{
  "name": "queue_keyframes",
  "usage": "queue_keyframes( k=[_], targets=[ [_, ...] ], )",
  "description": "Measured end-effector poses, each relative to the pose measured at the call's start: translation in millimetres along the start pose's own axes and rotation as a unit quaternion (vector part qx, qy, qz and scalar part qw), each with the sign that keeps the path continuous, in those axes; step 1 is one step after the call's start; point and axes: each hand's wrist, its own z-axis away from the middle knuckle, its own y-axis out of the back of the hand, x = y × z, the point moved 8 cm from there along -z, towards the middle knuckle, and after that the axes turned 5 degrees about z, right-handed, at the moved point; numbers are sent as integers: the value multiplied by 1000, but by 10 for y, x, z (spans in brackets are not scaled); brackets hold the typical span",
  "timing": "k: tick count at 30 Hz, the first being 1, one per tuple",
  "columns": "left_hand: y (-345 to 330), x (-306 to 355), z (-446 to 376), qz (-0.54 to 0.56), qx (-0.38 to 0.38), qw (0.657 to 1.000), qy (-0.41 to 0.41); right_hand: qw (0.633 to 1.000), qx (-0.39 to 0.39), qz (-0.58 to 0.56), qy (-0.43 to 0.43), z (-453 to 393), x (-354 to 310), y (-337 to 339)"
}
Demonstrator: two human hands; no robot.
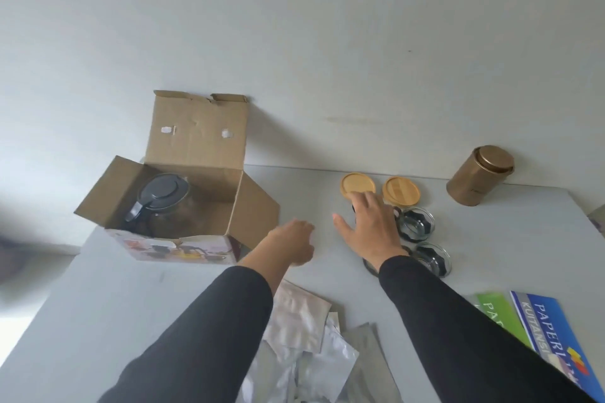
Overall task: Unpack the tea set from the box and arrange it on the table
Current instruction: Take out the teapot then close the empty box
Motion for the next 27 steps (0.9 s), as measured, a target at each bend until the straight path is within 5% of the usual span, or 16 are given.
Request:
queue_keyframes(
  k=[7, 13, 17, 21, 27],
  targets=[
    [1083, -1037, 300, -21, 134, 991, -4, 994, 49, -88, 32, -304, -1228, 64],
    [1654, -2215, 719, -5, 237, 971, 9, 994, -20, -104, 30, -456, -2346, -164],
    [1658, -2875, 852, -3, 221, 974, 41, 988, -81, -133, 7, -468, -2976, -359],
    [1501, -3106, 860, 48, 181, 982, 38, 969, -158, -162, -102, -404, -3337, -575],
    [1409, -3223, 840, 127, 191, 972, 56, 886, -193, -269, -326, -280, -3373, -869]
  ],
)
